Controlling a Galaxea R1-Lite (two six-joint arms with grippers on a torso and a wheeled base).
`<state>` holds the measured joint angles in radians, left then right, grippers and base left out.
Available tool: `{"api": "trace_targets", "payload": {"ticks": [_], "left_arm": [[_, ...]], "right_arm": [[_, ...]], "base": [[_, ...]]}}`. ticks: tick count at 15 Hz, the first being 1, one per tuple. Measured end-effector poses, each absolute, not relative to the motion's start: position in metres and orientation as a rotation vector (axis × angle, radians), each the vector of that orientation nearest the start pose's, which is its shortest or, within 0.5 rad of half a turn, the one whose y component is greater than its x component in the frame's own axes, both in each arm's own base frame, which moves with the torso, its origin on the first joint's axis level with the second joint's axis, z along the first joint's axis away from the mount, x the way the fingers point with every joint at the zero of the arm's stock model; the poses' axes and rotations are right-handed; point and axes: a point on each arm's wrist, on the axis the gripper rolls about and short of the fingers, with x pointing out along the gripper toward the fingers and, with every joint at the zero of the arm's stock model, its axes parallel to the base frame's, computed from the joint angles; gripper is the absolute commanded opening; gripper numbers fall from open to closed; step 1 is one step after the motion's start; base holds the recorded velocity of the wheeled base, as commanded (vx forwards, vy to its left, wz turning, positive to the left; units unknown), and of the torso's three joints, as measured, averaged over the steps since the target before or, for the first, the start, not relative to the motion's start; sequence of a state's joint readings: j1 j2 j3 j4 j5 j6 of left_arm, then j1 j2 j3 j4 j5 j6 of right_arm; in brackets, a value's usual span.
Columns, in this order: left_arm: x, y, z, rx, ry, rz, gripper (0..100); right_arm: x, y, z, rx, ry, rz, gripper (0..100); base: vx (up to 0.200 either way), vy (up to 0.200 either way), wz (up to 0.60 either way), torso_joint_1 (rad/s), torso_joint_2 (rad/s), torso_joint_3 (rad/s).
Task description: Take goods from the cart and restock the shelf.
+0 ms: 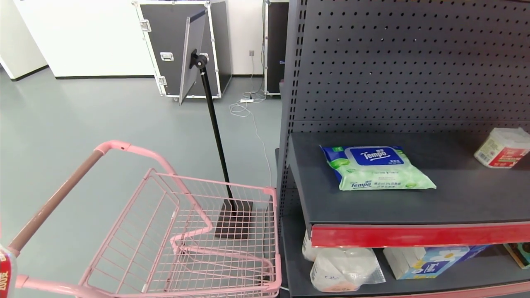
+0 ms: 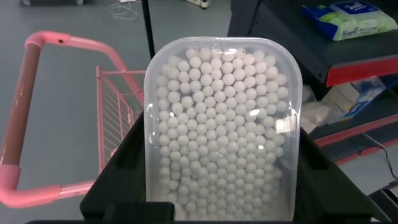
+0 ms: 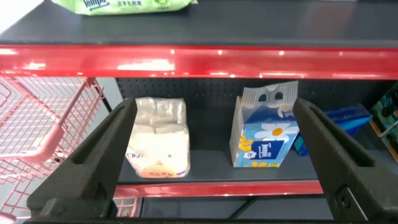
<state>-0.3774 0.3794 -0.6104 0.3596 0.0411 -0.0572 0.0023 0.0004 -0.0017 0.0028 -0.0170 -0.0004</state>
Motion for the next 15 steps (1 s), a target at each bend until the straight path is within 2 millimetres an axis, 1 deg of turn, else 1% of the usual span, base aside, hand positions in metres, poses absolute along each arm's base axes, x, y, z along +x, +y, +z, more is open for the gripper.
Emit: {"api": "trace_targets", "payload": {"ticks": [1,4,15], "left_arm": [[-0.0215,0.0095,0.2116,-0.025,0.139,-0.331,0],[-0.0205,0.0092,0.2117,-0.024,0.143,-0.328,0],[-0.0212,0.0095,0.2119,-0.007,0.134,-0.331,0]], "right_arm": [[-0.0229,-0.0004,0.0756,0.0,0.002,-0.015,100],[-0.0229,-0.0004,0.0756,-0.001,0.002,-0.015,100],[-0.0229,-0.0004,0.0756,-0.001,0.002,-0.013,100]], "base": [[0.0,0.0,0.0,0.115,-0.29,-0.173],[0.0,0.0,0.0,0.012,-0.03,-0.015],[0.0,-0.2,0.0,0.004,0.0,0.003]]}}
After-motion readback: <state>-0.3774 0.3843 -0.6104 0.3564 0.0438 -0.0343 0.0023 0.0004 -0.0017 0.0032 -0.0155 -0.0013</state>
